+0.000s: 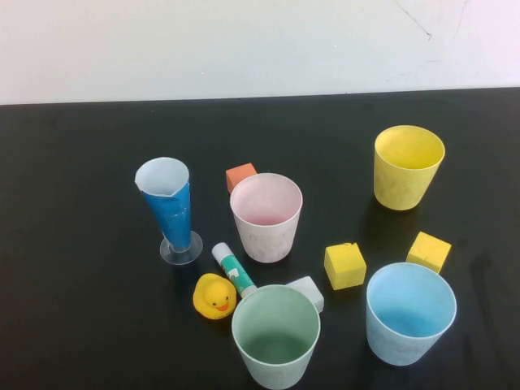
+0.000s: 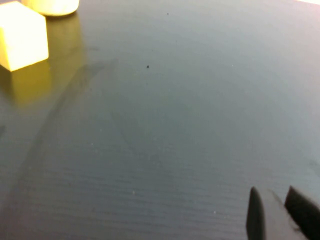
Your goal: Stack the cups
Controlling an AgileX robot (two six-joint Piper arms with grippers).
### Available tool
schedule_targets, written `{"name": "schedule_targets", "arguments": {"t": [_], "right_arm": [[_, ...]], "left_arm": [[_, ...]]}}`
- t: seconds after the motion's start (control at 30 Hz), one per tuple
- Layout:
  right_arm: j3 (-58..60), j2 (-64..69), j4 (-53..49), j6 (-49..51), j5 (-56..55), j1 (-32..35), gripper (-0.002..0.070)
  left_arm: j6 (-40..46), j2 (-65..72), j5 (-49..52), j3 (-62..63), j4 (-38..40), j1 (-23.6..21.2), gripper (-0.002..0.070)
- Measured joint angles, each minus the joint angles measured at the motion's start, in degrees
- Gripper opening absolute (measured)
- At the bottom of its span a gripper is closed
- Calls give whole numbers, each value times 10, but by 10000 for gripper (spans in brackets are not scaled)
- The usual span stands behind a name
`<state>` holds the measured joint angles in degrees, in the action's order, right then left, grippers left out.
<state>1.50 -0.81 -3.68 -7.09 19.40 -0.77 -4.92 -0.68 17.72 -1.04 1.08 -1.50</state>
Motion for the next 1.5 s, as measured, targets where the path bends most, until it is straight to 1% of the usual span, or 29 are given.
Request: {"name": "schedule_targets", "arguments": {"t": [0.33, 0.43, 0.5, 0.53, 0.6, 0.67, 0.7, 0.77, 0.83, 0.87, 1.0, 1.03, 1.13, 1.2, 1.3, 1.33, 1.4, 1.5], "right_arm": [[0, 0, 10, 0, 0, 0, 83], [0, 0, 41, 0, 0, 0, 83], [0, 0, 85, 4, 0, 0, 83], [0, 0, 119, 12, 0, 0, 83], [0, 0, 197, 37, 1, 0, 83], [1, 0, 292, 71, 5, 0, 83], [1, 0, 333, 78, 5, 0, 83], [1, 0, 390, 83, 4, 0, 83], [1, 0, 413, 86, 0, 0, 83], [1, 0, 420, 87, -2, 0, 83], [1, 0, 411, 87, -8, 0, 83], [1, 0, 405, 87, -9, 0, 83], [1, 0, 393, 88, -9, 0, 83], [1, 0, 390, 87, -9, 0, 83], [1, 0, 387, 67, -6, 0, 83], [1, 0, 387, 57, -3, 0, 83], [1, 0, 387, 41, 2, 0, 83], [1, 0, 387, 34, 4, 0, 83]], "left_arm": [[1, 0, 0, 0, 0, 0, -1], [1, 0, 0, 0, -1, 0, -1], [-8, 0, -8, 0, 17, 0, -1], [-26, 0, -17, 0, 51, 0, -1], [-84, 0, -34, -1, 160, 0, -1], [-157, 0, -61, -1, 315, 1, -1], [-180, 0, -69, -1, 389, 1, -1], [-209, 0, -90, -1, 503, 1, -1], [-213, 0, -109, -1, 550, 1, -1], [-208, 0, -116, -1, 560, 1, -1], [-152, 0, -120, -1, 563, 1, -1], [-152, 0, -120, -1, 563, 1, -1], [-102, 0, -125, -1, 559, 1, -1], [-33, 0, -120, 2, 545, 1, -1], [94, 10, -24, 66, 502, 7, -1], [119, 25, 9, 101, 485, 9, -1], [154, 76, 95, 180, 437, 12, -1], [172, 174, 210, 292, 374, 14, -1]]}}
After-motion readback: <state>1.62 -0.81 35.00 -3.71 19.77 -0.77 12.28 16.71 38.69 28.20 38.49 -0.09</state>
